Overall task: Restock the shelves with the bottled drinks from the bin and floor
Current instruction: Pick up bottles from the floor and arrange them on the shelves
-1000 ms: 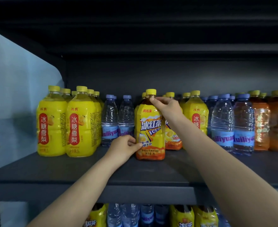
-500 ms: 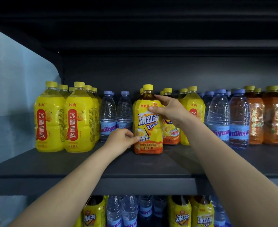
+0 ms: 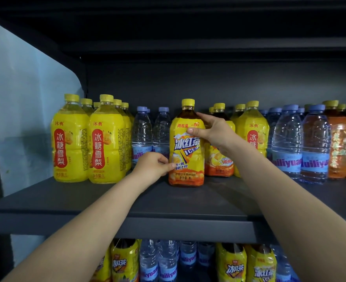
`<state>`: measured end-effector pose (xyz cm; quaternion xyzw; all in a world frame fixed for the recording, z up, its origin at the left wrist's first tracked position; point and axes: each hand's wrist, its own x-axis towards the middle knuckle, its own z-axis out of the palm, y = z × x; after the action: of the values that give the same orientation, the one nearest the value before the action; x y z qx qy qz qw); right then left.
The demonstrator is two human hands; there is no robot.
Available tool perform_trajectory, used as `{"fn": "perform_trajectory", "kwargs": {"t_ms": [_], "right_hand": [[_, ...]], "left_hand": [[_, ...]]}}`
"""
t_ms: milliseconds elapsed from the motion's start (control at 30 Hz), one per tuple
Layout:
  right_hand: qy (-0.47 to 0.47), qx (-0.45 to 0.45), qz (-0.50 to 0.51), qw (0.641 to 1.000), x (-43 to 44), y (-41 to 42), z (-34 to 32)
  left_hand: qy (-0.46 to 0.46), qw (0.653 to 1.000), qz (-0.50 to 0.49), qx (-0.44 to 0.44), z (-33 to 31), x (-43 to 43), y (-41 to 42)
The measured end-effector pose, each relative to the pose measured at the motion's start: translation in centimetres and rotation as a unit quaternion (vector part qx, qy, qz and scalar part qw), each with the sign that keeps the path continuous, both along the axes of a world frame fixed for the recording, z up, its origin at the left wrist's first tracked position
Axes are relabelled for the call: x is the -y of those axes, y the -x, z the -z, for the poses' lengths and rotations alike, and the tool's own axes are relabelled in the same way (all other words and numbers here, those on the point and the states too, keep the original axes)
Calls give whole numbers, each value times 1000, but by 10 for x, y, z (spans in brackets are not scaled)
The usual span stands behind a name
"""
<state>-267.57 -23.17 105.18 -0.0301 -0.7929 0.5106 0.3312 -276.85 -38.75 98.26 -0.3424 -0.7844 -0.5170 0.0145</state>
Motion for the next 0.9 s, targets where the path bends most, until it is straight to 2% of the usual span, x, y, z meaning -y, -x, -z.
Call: {"fn": "perform_trajectory", "kwargs": {"t_ms": [233, 433, 667, 900], "right_hand": [[-29, -3, 15, 999, 0, -1, 1], [-32, -3, 36, 999, 4, -2, 4], [-118, 46, 184, 975, 29, -16, 13], [-205, 135, 201, 948, 41, -50, 29]], "left_hand": [[-14, 1000, 1, 6, 5, -2, 4], [7, 1000, -8, -26, 5, -1, 1], [105, 988, -43, -104, -1, 9, -20], [141, 972, -80, -170, -7, 35, -44]]}}
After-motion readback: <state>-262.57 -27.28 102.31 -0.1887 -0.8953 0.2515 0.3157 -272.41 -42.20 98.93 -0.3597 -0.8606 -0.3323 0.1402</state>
